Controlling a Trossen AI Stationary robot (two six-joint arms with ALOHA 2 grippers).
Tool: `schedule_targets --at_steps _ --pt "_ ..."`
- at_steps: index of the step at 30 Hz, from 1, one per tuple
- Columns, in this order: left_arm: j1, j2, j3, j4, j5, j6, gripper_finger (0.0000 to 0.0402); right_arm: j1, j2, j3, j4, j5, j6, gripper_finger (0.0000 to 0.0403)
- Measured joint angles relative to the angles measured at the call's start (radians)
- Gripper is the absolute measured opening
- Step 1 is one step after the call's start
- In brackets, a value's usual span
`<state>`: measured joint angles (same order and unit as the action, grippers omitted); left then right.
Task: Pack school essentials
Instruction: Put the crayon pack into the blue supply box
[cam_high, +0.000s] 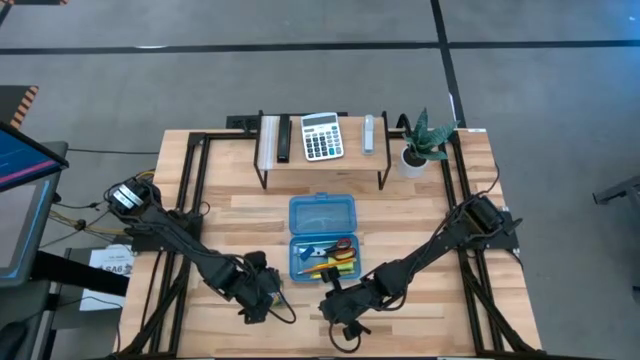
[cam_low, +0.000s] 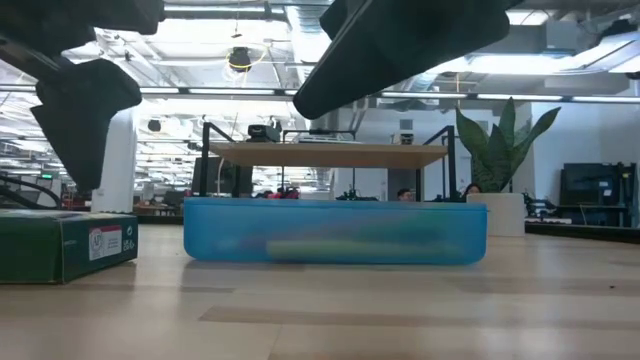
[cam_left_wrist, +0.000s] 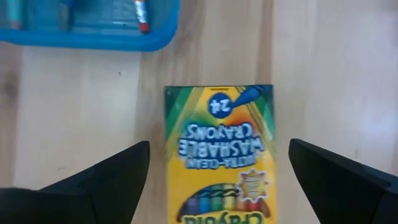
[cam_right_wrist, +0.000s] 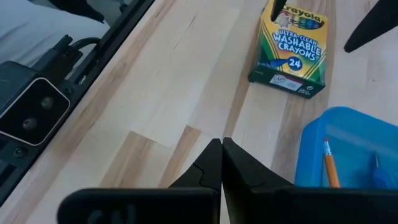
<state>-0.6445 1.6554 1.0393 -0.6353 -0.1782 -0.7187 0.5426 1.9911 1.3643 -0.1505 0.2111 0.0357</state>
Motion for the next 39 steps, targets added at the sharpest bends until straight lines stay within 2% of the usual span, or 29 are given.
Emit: schedule_targets --at_steps 7,17,39 --pt "0.009 0.0 0.0 0.009 -0.007 -0.01 0.0371 0.0 0.001 0.0 -0.001 0.0 0.0 0.0026" --pt "0.017 0.095 -0.001 0.02 0.091 -0.028 0.0371 0.0 0.002 0.0 -0.006 0.0 0.0 0.0026" --pt "0.024 0.146 0.001 0.024 0.117 -0.027 0.0352 0.0 0.002 0.0 -0.019 0.0 0.0 0.0026"
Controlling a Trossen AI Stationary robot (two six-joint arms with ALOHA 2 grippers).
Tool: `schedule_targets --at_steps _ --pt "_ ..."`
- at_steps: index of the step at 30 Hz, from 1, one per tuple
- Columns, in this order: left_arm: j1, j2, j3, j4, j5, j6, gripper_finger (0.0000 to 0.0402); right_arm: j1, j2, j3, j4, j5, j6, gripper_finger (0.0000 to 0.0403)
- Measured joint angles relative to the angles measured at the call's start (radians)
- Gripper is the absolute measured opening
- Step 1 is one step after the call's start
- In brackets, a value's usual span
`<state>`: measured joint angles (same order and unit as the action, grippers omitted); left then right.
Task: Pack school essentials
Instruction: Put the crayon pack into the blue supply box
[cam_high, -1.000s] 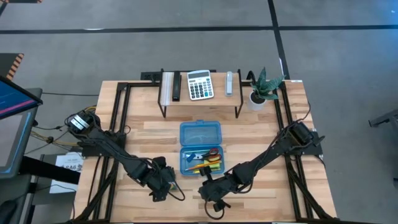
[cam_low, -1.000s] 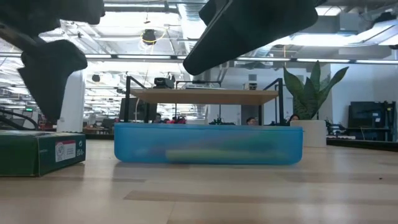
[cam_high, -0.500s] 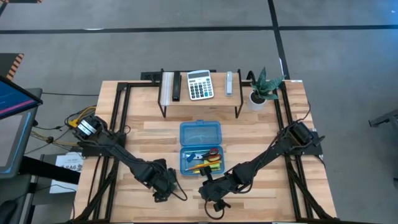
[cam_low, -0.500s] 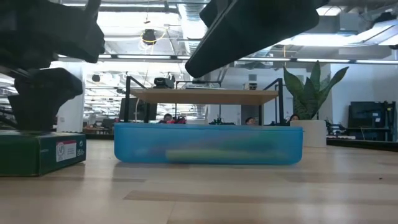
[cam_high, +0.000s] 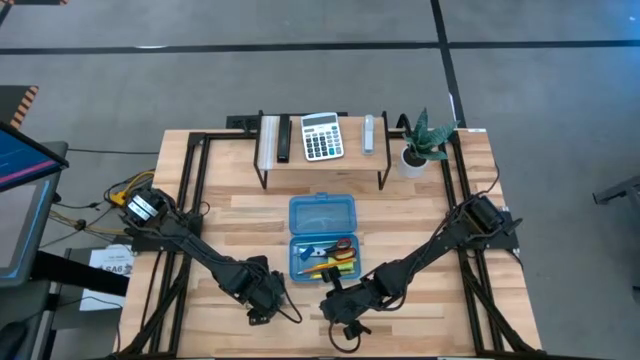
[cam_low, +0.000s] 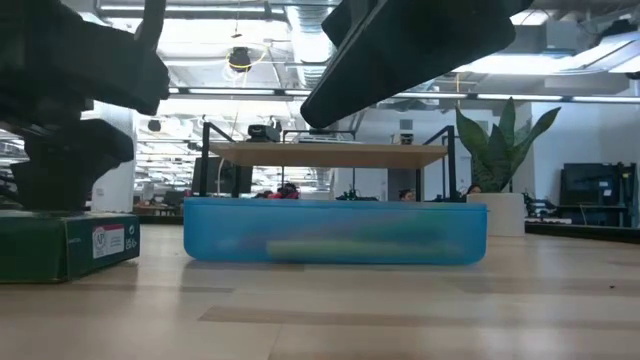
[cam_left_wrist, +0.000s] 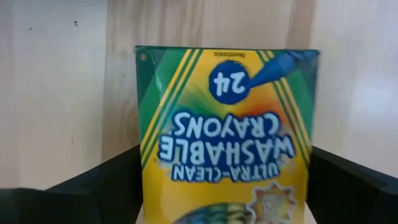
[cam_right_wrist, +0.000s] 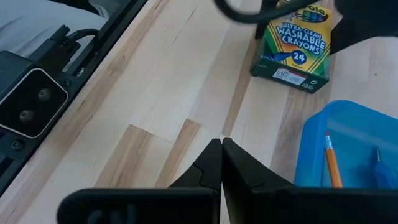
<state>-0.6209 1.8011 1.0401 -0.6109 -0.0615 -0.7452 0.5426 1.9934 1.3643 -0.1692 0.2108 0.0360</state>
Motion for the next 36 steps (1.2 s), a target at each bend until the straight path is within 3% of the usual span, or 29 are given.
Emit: schedule_targets --at_steps 11,23,36 --pt "0.0 0.037 0.003 -0.008 0.003 0.004 0.0348 -0.002 0.0 0.0 -0.007 0.0 -0.003 0.0026" --pt "0.006 0.046 0.087 -0.075 0.04 0.049 0.0289 0.005 -0.012 0.001 -0.02 0.0 0.0 0.0026" --pt "0.011 0.043 0.107 -0.08 0.087 0.057 0.0263 0.027 -0.084 0.0 -0.084 0.005 0.017 0.002"
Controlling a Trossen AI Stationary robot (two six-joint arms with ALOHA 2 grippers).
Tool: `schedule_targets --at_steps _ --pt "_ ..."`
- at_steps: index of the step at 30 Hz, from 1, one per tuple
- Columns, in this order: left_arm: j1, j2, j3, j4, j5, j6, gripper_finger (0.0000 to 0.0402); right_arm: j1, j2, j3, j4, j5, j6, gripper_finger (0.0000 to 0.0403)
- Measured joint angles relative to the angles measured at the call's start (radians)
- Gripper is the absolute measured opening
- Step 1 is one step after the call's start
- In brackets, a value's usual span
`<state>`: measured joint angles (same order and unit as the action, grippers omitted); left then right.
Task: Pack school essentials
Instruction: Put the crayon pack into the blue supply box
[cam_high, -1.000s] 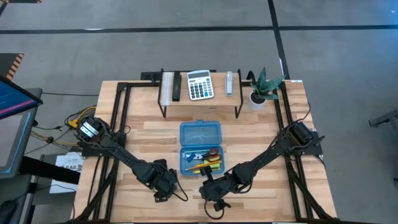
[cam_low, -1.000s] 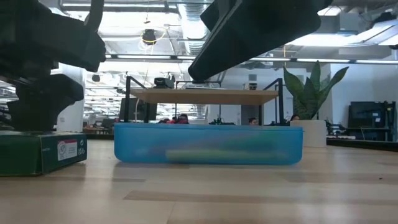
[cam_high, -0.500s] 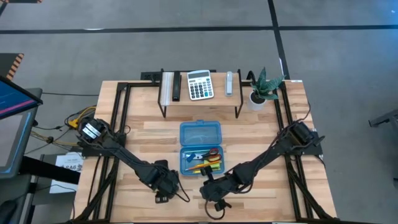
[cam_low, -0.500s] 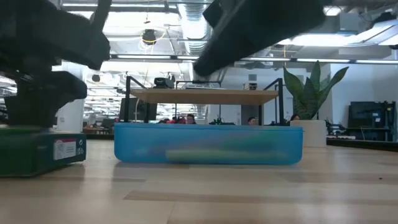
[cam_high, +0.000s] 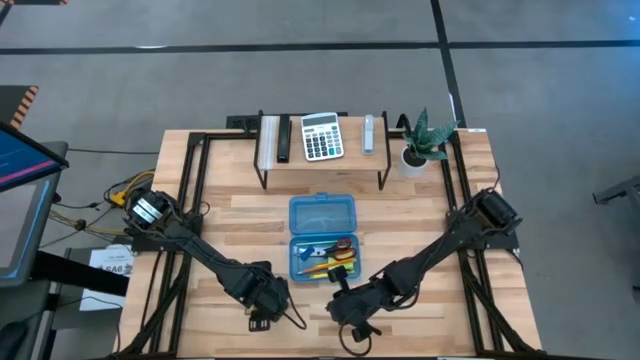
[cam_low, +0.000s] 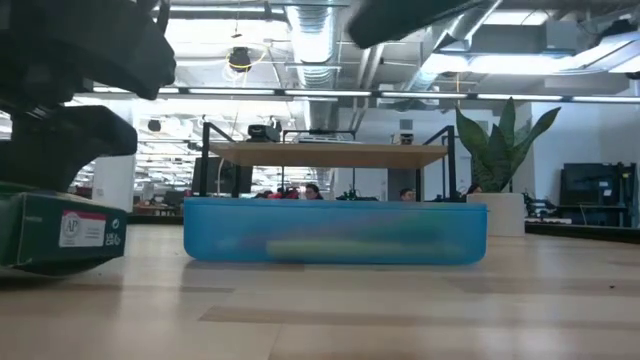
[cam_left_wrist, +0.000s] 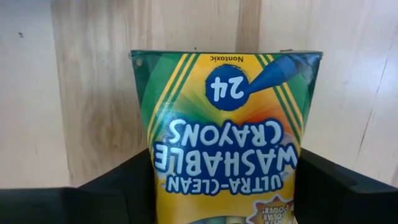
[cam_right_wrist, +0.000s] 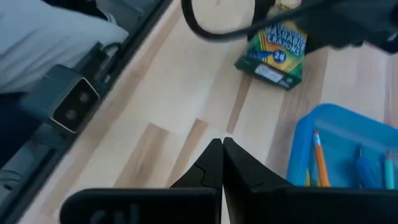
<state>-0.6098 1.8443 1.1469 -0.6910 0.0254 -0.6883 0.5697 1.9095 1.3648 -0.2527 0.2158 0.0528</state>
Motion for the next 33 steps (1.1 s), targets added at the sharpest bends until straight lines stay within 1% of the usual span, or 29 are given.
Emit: schedule_targets --at_steps 8,11,15,17,24,29,33 --pt "0.016 -0.001 0.011 -0.002 0.026 -0.007 0.026 0.021 -0.087 0.0 -0.088 0.027 0.0 0.0018" --pt "0.018 -0.001 0.041 -0.011 0.025 0.007 0.026 0.029 -0.128 -0.03 -0.088 0.059 -0.004 0.0019" --pt "0.022 -0.001 0.097 -0.062 0.022 0.031 0.026 0.032 -0.21 -0.127 -0.048 0.086 0.004 0.0022" --pt "0.029 -0.001 0.123 -0.089 0.018 0.043 0.026 0.031 -0.262 -0.187 0.004 0.103 0.019 0.0021" --pt "0.085 -0.003 0.187 -0.133 0.023 0.118 0.026 0.032 -0.453 -0.396 0.143 0.142 0.057 0.0016" --pt "0.136 -0.003 0.241 -0.201 0.026 0.18 0.026 0.032 -0.543 -0.478 0.186 0.162 0.08 0.0021" --pt "0.176 -0.004 0.279 -0.223 0.014 0.238 0.026 0.032 -0.559 -0.497 0.204 0.188 0.082 0.002"
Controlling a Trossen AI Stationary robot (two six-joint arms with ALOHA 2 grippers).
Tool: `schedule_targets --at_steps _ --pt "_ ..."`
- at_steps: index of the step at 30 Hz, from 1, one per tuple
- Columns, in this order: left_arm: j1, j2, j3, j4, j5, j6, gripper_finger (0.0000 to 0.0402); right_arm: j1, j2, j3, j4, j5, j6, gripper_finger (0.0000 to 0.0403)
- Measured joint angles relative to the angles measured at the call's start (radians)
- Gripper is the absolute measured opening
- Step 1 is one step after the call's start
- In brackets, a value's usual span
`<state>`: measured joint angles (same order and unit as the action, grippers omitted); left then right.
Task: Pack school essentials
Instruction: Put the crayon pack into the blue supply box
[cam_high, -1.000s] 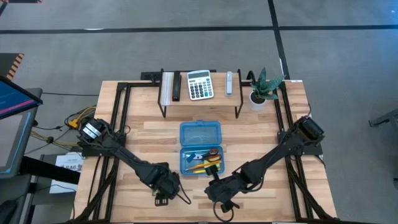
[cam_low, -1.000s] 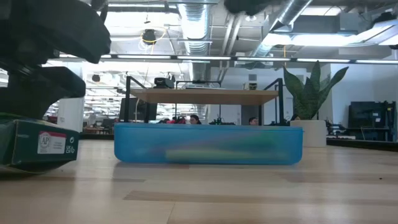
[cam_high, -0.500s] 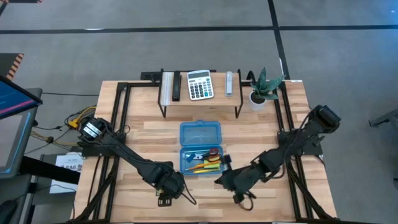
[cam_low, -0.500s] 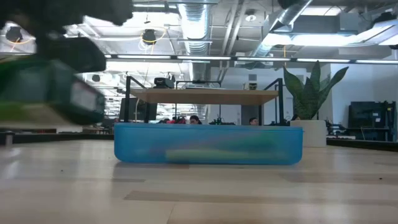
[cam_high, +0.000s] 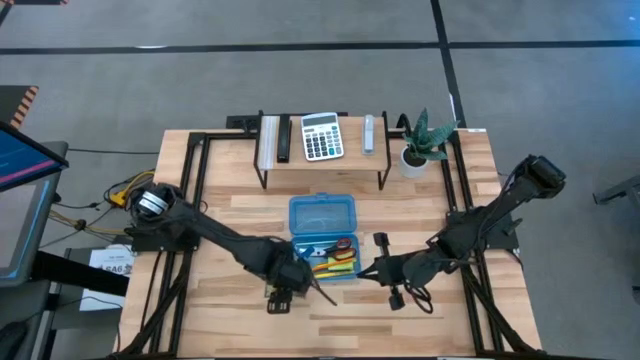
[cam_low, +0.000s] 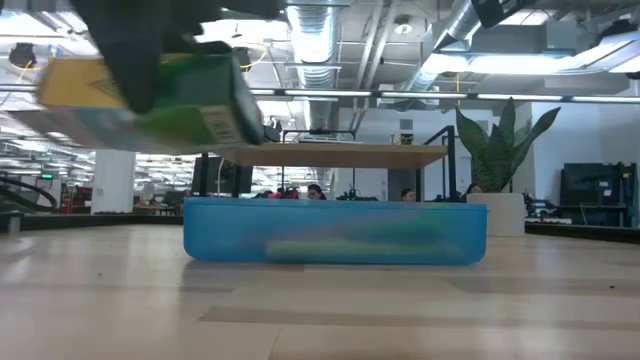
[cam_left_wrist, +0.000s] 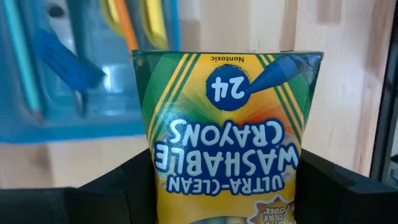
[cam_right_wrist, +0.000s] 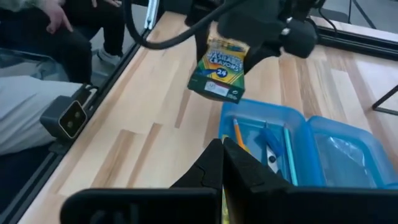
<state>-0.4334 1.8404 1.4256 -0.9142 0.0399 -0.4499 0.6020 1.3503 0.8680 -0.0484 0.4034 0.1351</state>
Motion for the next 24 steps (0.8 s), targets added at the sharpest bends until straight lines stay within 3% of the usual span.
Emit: schedule_targets --at_steps 16,24 --pt "0.201 0.015 0.009 0.151 0.001 0.205 0.026 -0.001 0.002 -0.007 -0.001 0.0 -0.004 0.0021" --pt "0.235 0.104 0.009 0.212 0.044 0.254 0.026 -0.001 0.003 -0.006 -0.011 0.0 -0.003 0.0023"
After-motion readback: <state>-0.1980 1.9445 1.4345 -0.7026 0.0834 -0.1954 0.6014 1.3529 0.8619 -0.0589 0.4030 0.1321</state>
